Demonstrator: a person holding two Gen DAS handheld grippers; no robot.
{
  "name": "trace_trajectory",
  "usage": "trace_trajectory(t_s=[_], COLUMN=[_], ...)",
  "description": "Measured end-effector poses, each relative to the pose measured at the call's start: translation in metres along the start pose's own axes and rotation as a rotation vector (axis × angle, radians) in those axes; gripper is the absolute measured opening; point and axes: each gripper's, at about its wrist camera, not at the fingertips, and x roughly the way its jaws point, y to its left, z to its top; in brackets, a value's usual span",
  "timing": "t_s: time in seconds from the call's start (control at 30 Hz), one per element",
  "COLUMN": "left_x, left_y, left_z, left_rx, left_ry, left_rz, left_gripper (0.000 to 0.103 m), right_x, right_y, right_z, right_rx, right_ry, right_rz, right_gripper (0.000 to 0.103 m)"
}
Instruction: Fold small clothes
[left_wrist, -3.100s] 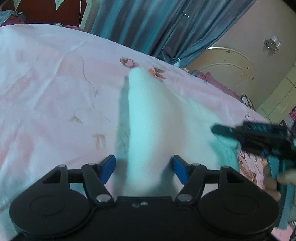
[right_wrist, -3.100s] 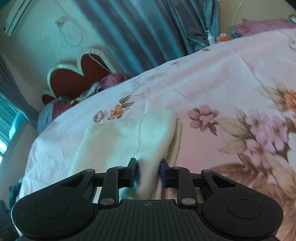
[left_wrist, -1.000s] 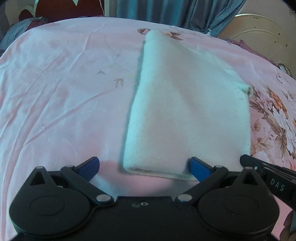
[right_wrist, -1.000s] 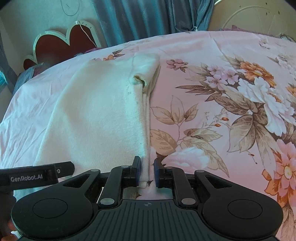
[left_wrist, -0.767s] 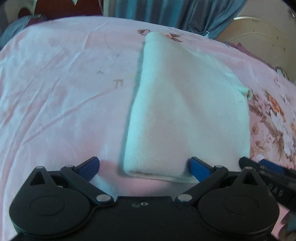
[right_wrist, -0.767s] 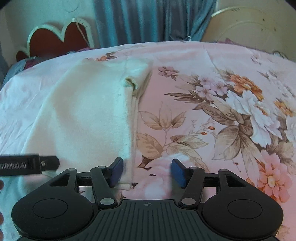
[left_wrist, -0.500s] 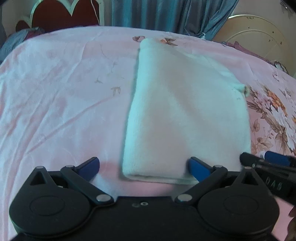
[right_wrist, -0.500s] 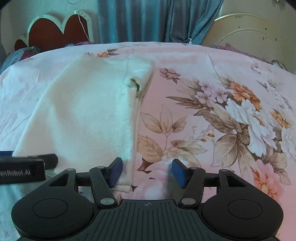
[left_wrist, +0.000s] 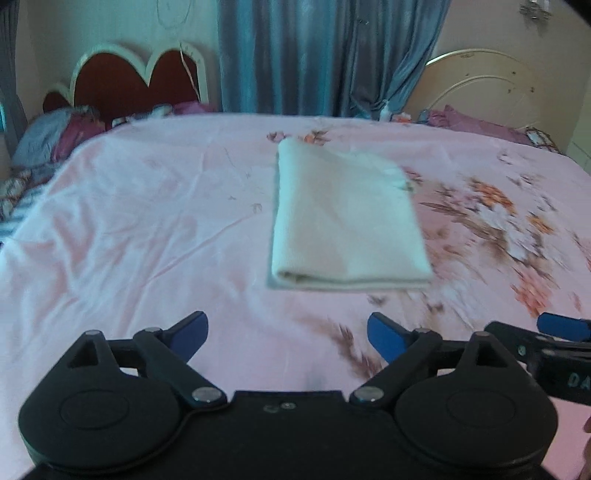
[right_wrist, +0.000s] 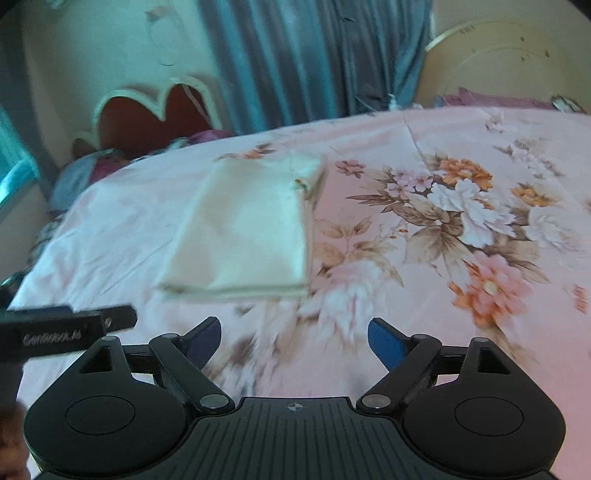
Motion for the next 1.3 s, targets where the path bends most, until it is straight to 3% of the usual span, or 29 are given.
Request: trace_trajectory(t_s=[0.2,0.33,0.57,0.83,1.3], left_x=[-0.09,-0.14,-0.195,-0.216,-0.215], left_y=[0.005,0.005,0.005,0.002,-0.008], left_z=[-0.036,-0.054,-0.077,-0.085,-0.085], left_rx=[-0.009,-0.006,-0.034,-0.073,-0.065], left_ry=[-0.055,-0.1,-0.135,-0.152,-0.159], left_rz=[0.018,0.044,0.047,0.032,0.053], left_gripper=[0.094,0.095,0.096,0.096,0.096], right_x=[-0.095,-0.153,-0.207,-0.233,-0.236], right_y=[0.029,0.047,0.055,0.061,0.054], right_z=[-0.037,-0.056,-0.066,-0.075,-0.076], right_rx=[-0.072,-0.111,-0.055,-0.102,-0.1], right_ry=[-0.097,-0.208,-0.29,-0.337,-0.345], right_rz=[-0.063,-0.074,-0.064,-0.084,-0.082], right_gripper=[0.102,0.103,0.103,0.103,0.103])
